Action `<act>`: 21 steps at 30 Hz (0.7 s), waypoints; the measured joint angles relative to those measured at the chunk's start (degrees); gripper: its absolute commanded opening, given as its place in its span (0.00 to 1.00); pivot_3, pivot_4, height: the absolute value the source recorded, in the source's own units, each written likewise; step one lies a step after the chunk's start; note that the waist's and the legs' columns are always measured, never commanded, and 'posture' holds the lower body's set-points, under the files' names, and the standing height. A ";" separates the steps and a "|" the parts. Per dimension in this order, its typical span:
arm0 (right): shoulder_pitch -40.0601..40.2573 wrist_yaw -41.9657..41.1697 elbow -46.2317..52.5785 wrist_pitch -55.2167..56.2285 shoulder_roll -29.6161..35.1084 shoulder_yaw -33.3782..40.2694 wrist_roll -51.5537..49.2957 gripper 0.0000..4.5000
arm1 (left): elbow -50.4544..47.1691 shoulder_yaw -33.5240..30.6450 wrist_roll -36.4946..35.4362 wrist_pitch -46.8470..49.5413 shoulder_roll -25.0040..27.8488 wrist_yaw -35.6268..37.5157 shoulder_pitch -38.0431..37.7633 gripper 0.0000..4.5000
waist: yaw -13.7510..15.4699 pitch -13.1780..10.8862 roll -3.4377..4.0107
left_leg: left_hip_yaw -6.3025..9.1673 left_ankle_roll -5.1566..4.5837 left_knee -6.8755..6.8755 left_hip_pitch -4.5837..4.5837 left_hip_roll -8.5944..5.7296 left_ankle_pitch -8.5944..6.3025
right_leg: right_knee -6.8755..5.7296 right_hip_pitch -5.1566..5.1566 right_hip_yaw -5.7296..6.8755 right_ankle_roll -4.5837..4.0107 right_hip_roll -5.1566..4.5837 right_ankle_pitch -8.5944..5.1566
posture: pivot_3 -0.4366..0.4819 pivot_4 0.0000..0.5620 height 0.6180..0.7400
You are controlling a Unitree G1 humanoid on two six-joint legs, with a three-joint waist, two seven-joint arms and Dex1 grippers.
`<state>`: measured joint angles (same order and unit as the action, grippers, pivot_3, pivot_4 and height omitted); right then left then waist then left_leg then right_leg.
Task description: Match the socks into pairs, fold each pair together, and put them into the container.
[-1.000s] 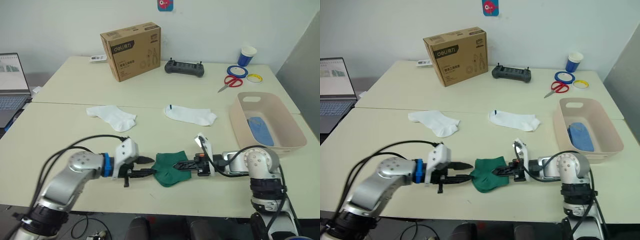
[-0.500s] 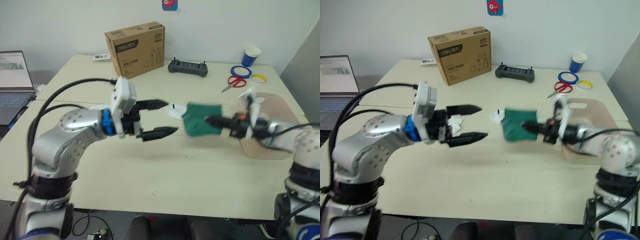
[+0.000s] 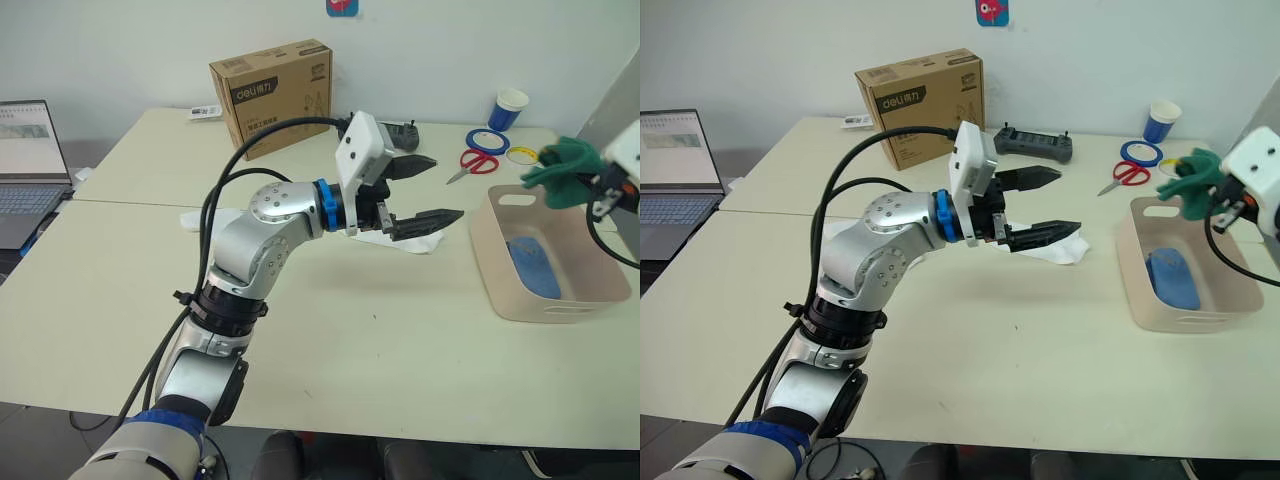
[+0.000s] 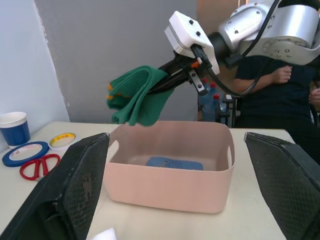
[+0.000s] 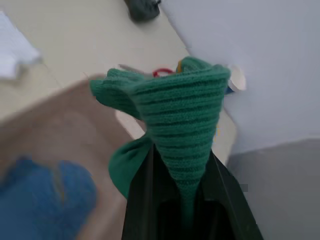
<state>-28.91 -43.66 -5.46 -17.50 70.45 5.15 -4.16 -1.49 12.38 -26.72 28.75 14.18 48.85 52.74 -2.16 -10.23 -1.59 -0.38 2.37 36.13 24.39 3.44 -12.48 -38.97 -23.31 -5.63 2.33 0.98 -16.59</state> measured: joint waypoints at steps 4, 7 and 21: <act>2.17 0.90 -5.23 11.65 1.04 -6.12 9.97 0.00 | 1.63 1.64 1.74 -0.90 -2.61 0.68 1.51 1.00 | 0.05 0.00 0.04 | -0.07 0.02 0.14 -0.01 -0.03 0.01 | -0.02 0.05 -0.04 0.03 -0.04 -0.01 | 0.48 0.27 1.00; 2.12 0.15 -7.89 16.05 -0.72 -10.07 14.25 0.00 | 1.73 2.16 2.30 -0.95 -3.82 0.82 2.23 1.00 | -0.19 0.00 0.05 | -0.09 0.02 0.29 -0.01 -0.03 0.01 | -0.05 0.09 -0.10 0.04 -0.03 0.01 | 0.48 0.27 1.00; -5.72 -24.23 -13.80 19.52 -4.02 -17.92 15.03 0.49 | 1.57 5.86 6.41 -1.90 0.66 7.95 -0.22 1.00 | -0.03 -0.07 0.32 | 0.00 0.01 0.73 0.02 -0.03 0.01 | -0.14 0.24 -0.04 0.07 -0.03 0.06 | 0.48 0.27 1.00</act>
<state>-34.63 -67.89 -19.27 2.03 66.43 -12.77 10.87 0.08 18.24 -20.31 26.86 14.84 56.80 52.51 -2.19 -10.30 -1.27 -0.37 2.39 36.86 24.41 3.41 -12.47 -39.10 -23.07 -5.67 2.40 0.95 -16.53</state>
